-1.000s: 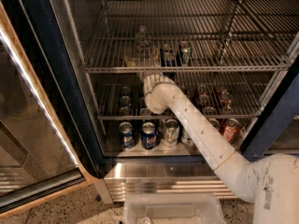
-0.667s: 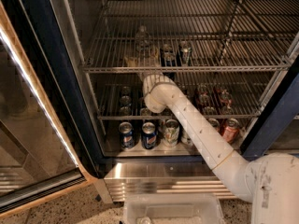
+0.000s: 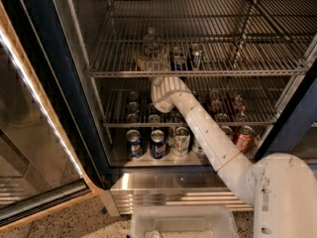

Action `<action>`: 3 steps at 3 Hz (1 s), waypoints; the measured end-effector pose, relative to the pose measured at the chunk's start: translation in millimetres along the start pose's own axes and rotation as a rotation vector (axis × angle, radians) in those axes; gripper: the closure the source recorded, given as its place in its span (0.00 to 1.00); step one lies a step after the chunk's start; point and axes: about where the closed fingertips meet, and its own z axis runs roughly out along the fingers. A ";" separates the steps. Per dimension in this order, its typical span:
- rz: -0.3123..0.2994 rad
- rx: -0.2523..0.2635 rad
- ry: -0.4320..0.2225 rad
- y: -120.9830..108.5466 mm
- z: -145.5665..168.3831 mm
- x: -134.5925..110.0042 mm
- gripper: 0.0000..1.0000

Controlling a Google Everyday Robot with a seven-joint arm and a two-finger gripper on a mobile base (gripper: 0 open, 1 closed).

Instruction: Pick water bottle from middle shelf of fridge

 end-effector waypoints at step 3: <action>0.000 0.000 0.000 0.0 0.0 0.0 0.92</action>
Offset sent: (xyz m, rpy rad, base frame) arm 0.0000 0.0000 0.0000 0.0000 0.0000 0.0000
